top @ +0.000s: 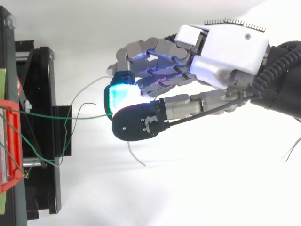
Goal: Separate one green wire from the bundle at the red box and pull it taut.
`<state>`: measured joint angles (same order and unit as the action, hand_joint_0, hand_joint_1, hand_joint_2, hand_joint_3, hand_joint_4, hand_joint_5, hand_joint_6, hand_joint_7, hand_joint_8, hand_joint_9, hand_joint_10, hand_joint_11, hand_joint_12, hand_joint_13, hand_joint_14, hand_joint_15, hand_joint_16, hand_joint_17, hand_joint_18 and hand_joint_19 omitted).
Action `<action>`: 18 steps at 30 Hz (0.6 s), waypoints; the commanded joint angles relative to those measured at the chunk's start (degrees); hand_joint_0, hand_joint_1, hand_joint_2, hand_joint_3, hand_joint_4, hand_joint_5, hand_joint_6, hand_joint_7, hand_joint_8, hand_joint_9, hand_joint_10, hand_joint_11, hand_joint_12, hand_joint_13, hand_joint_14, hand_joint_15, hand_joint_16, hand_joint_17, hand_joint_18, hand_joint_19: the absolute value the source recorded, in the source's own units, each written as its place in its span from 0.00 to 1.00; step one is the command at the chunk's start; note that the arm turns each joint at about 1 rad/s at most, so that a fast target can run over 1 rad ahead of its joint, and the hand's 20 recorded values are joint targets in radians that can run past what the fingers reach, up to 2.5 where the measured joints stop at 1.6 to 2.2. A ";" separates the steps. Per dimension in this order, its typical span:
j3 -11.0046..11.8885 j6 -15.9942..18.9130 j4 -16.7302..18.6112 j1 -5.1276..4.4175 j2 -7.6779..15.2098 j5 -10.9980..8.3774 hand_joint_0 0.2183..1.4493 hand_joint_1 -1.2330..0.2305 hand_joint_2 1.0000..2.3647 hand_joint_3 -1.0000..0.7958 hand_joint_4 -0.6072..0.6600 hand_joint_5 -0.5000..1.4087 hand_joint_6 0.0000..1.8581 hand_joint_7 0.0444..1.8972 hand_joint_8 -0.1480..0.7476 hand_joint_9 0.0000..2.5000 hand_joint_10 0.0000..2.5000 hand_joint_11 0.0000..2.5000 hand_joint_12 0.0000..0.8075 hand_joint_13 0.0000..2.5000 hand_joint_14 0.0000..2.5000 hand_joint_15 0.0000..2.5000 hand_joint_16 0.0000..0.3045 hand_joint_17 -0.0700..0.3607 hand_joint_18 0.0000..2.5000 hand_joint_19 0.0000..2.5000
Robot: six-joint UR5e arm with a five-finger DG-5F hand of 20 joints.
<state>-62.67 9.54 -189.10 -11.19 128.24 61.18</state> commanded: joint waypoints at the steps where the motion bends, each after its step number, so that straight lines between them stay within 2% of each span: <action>1: 0.00 0.04 0.75 0.03 -0.01 -0.01 0.32 0.28 0.02 0.60 0.33 0.20 0.45 0.73 0.47 0.18 0.00 0.02 0.53 0.23 0.00 0.07 0.20 0.49 0.26 0.07; 15: 0.00 0.04 1.63 0.03 -0.01 -0.18 0.31 0.33 0.00 0.59 0.38 0.20 0.45 0.73 0.52 0.21 0.00 0.03 0.58 0.25 0.00 0.08 0.24 0.54 0.27 0.07; 18: 0.00 -0.05 1.63 -0.06 0.08 -0.18 0.30 0.35 0.03 0.58 0.39 0.20 0.45 0.73 0.53 0.21 0.00 0.03 0.59 0.25 0.00 0.08 0.24 0.55 0.27 0.07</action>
<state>-62.67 9.52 -187.47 -11.21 128.25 61.01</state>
